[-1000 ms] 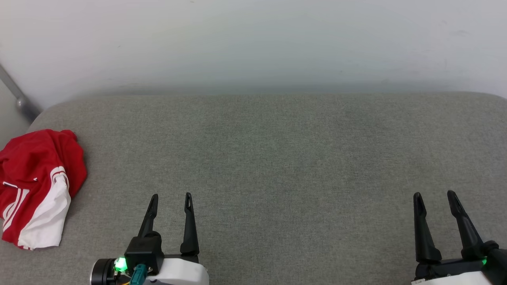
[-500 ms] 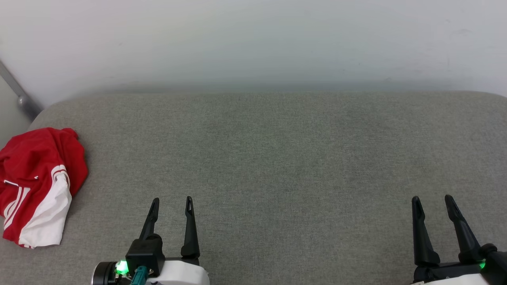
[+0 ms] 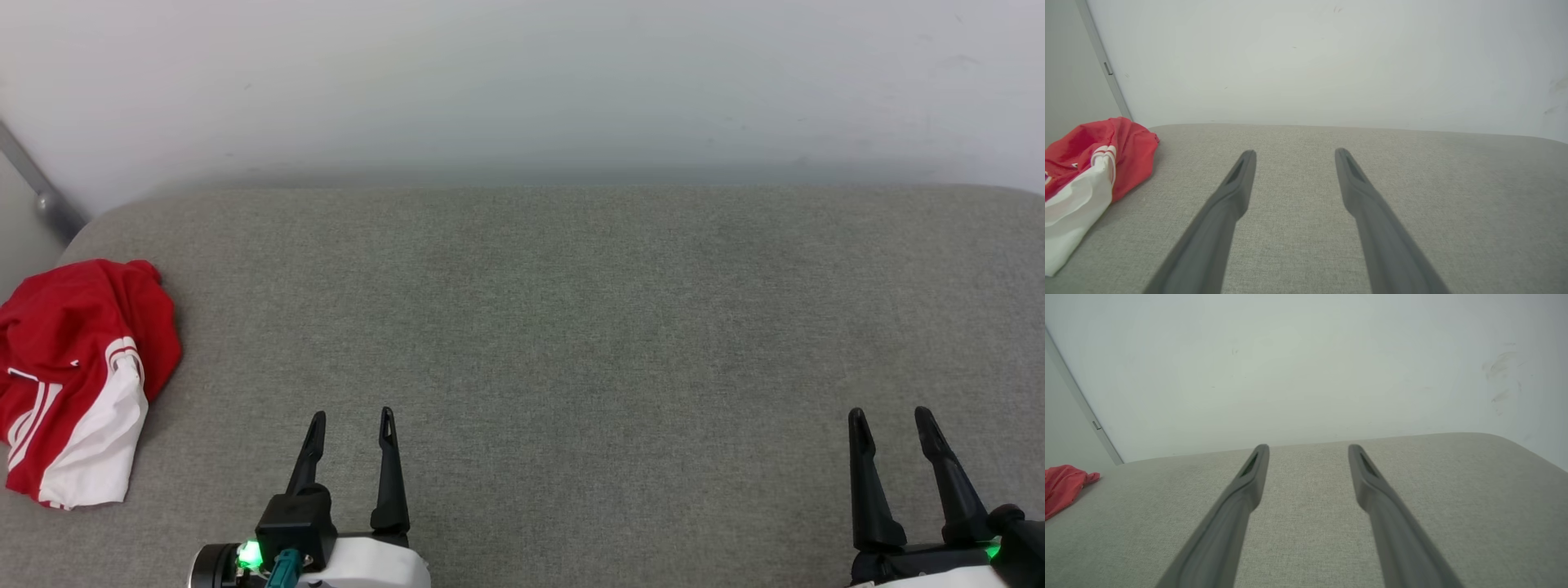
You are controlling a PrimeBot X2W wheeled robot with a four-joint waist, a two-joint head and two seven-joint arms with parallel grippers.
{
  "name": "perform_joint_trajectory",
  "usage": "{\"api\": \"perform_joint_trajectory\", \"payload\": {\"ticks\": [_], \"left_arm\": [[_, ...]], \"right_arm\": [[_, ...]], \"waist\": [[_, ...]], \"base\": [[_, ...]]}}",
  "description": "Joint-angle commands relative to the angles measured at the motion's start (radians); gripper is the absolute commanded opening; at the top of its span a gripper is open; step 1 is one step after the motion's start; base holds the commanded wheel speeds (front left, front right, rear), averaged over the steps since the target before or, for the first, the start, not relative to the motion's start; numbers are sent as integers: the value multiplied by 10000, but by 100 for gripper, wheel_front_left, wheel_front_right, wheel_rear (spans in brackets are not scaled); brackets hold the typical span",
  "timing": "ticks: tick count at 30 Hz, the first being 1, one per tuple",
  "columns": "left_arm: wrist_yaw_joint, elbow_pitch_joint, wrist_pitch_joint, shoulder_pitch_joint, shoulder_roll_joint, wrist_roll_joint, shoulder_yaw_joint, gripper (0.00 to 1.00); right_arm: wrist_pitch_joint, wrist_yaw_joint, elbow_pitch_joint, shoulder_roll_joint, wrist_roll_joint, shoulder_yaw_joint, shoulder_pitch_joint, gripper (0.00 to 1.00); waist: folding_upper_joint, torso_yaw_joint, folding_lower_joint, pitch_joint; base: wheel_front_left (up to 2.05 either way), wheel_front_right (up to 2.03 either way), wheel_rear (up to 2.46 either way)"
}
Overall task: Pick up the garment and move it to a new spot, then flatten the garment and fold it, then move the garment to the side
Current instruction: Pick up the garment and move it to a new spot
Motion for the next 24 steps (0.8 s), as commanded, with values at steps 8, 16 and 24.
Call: {"api": "perform_joint_trajectory", "payload": {"ticks": [8, 16, 24], "left_arm": [[60, 39, -28, -147, 13, -73, 21, 100], [95, 16, -28, -327, 13, -58, 90, 100], [237, -51, -28, -399, 11, -157, 187, 100]], "right_arm": [[-21, -3, -59, 16, -54, 14, 83, 100], [-21, -3, -178, 16, -191, 46, 9, 100], [-21, -3, -278, 18, -345, 18, -112, 100]], "waist": [[0, 240, 0, 4], [0, 971, 0, 185], [0, 2080, 0, 392]], "base": [[0, 0, 0], [0, 0, 0], [0, 0, 0]]}}
